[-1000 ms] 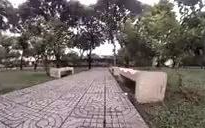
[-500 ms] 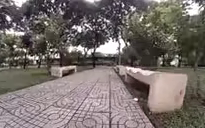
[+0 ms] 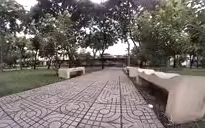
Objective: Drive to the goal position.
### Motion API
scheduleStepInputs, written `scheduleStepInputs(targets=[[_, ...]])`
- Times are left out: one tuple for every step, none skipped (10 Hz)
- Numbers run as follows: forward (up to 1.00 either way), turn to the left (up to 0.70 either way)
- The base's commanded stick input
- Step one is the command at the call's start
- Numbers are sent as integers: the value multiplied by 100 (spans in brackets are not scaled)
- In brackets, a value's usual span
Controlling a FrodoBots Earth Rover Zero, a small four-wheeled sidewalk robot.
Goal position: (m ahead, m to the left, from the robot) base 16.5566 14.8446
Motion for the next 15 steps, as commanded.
scheduleStepInputs(targets=[[0, 0], [0, 0], [0, 0], [19, 0], [70, 0], [70, 0], [70, 0], [70, 0], [70, 0], [70, 0], [70, 0], [70, 0], [70, 0], [70, 0], [70, 0]])
